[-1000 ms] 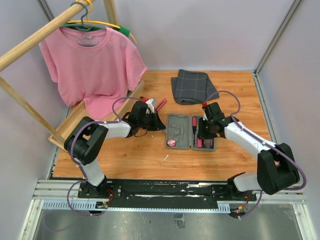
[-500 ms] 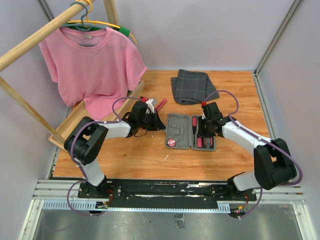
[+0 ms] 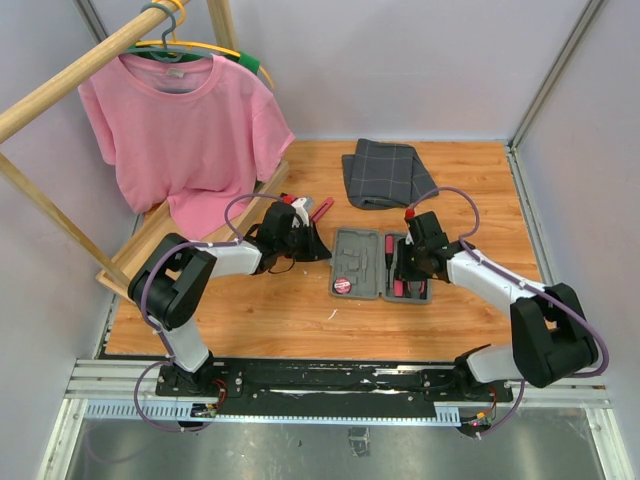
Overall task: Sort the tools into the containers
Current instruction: Place the screwdriver in the storage box.
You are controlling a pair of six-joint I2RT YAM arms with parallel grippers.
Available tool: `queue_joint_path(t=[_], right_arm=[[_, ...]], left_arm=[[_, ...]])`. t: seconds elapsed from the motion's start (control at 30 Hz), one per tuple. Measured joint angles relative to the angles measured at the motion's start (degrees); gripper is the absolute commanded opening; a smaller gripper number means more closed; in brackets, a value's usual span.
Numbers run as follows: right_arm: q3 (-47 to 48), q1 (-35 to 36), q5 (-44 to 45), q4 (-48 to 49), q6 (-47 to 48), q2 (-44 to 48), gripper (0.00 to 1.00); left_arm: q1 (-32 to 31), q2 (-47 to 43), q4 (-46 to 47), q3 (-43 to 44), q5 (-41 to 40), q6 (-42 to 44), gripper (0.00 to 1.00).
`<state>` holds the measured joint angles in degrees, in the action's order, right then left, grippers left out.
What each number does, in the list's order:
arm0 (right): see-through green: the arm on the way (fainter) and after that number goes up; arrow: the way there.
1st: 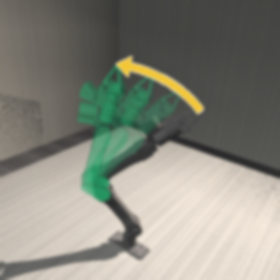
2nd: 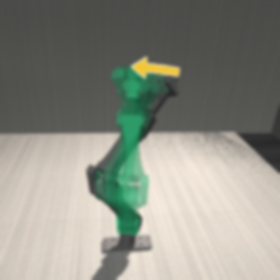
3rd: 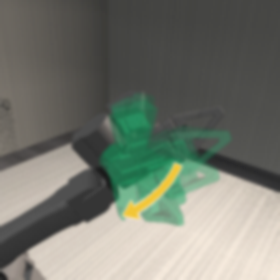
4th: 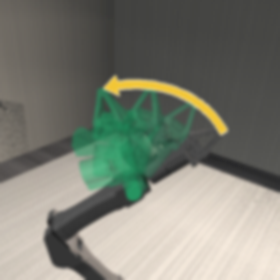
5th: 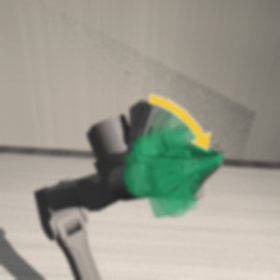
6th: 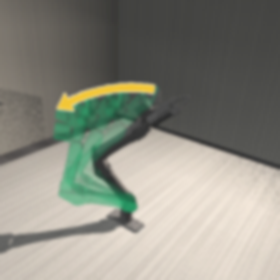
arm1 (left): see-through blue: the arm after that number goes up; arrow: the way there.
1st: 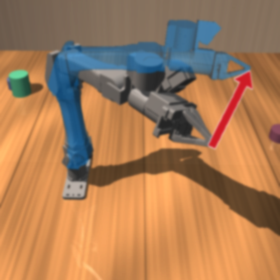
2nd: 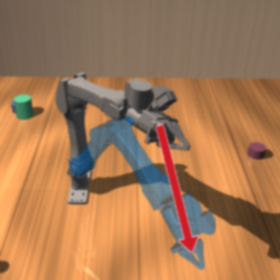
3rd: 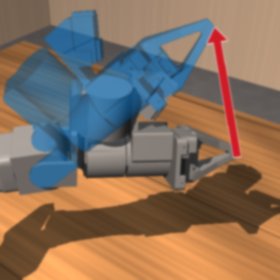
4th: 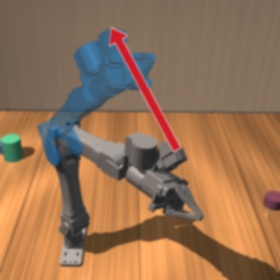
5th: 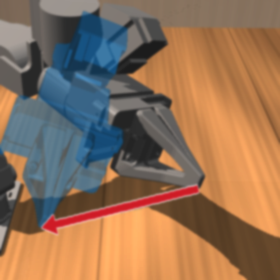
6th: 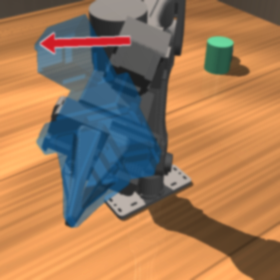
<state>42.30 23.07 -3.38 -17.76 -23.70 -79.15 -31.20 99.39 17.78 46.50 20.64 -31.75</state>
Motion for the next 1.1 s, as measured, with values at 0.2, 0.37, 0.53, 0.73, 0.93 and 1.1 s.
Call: queue_joint_path(t=[0.2, 0.37, 0.53, 0.73, 0.93, 1.1], right_arm=[[-1.64, 0.0, -0.96, 0.07, -0.5, 1.75, 0.16], [-2.58, 0.02, -1.57, -0.68, -0.72, 3.54, 0.18], [-2.47, 0.02, -1.53, -4.55, -0.7, 6.32, 0.2], [0.31, 0.02, -1.31, -6.88, -0.83, 7.58, 0.19], [0.81, 0.02, -1.31, -7.06, -1.9, 7.23, 0.18], [0.81, 0.04, -1.33, -6.99, -2.6, 6.91, 0.18]], left_arm=[[0.0, 0.0, -0.13, 0.0, 0.04, 0.0, 0.01], [-0.02, -0.02, -0.15, 0.0, 0.22, 0.0, 0.01], [0.0, -0.02, -0.13, 0.0, 0.11, 0.02, 0.01], [0.0, -0.02, -0.13, 0.0, 0.0, 0.02, 0.01], [0.0, -0.02, -0.13, 0.0, 0.0, 0.02, 0.0], [0.0, -0.02, -0.13, 0.0, 0.0, 0.02, 0.0]])
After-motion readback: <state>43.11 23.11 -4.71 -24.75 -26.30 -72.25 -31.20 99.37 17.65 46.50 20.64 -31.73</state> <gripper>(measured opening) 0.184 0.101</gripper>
